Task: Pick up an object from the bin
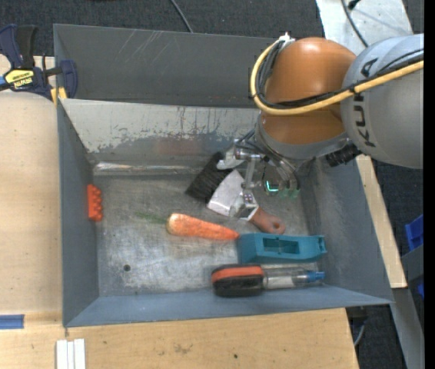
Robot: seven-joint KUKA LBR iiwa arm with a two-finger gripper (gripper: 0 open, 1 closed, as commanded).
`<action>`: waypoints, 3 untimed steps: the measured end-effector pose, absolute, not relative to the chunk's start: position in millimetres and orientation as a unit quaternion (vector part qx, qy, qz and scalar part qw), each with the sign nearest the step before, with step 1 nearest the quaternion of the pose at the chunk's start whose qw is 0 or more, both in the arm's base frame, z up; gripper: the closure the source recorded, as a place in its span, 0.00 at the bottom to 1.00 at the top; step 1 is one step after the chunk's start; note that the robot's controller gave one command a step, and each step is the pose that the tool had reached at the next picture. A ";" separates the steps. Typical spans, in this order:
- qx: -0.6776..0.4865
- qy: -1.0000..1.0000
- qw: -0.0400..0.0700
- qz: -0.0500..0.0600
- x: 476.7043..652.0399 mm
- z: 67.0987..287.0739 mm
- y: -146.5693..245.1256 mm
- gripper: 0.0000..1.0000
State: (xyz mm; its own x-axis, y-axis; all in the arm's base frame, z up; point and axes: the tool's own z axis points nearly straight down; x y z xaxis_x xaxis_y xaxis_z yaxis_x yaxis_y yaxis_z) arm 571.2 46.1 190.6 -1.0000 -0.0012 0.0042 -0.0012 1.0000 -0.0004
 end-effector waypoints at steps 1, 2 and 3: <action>0.000 -1.000 -0.002 0.000 572.9 194.5 46.1 0.00; 0.020 -1.000 -0.005 0.000 574.2 147.5 42.6 0.00; 0.026 -1.000 -0.004 0.000 573.2 81.6 26.9 0.00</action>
Offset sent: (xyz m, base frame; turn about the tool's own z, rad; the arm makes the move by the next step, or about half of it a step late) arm -0.0006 -0.0096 -0.1206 -0.0931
